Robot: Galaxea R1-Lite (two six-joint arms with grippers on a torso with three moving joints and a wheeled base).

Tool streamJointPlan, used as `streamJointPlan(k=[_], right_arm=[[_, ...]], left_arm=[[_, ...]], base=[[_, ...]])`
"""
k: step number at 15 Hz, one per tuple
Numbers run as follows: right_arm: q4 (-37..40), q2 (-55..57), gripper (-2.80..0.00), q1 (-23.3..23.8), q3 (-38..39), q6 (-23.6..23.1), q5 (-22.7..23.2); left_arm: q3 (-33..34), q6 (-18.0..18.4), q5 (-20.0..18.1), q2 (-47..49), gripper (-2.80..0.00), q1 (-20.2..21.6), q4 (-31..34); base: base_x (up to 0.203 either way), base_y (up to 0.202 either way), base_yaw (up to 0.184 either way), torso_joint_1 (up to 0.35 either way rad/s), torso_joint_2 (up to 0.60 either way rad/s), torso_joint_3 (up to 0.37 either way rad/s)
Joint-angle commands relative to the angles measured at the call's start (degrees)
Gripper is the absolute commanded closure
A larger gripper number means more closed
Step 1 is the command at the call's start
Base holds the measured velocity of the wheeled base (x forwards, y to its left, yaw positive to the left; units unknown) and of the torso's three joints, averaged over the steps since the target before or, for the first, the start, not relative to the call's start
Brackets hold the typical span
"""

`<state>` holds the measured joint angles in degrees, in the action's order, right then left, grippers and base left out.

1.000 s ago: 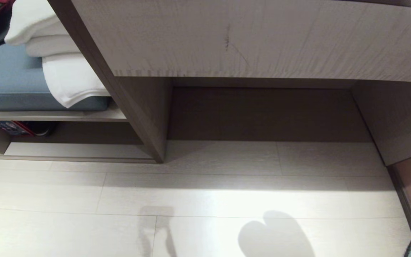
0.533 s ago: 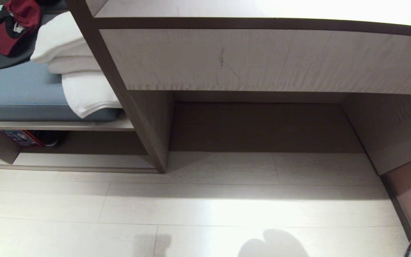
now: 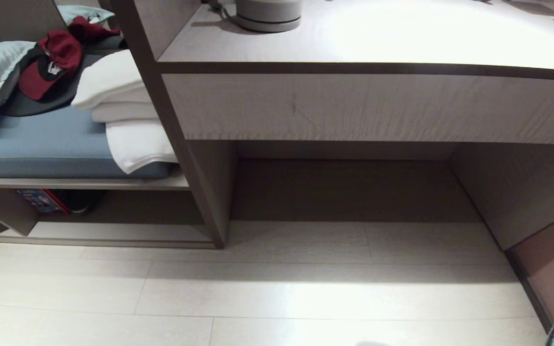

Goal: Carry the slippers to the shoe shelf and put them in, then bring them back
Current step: Place the slippers into the shoe cabinet

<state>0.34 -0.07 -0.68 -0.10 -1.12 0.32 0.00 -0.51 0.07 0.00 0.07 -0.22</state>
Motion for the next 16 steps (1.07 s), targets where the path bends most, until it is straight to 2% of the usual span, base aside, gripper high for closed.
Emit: streamJointPlan(k=[1,16], right_arm=[[0.0,0.0,0.0,0.0,0.0,-0.1,0.0],[0.0,0.0,0.0,0.0,0.0,-0.1,0.0]], left_arm=[[0.0,0.1,0.0,0.1,0.0,0.0,0.0],[0.0,0.0,0.0,0.1,0.0,0.0,0.0]], base=[[0.0,0.0,0.0,0.002,0.0,0.205],[0.0,0.0,0.0,0.001,0.0,0.202]])
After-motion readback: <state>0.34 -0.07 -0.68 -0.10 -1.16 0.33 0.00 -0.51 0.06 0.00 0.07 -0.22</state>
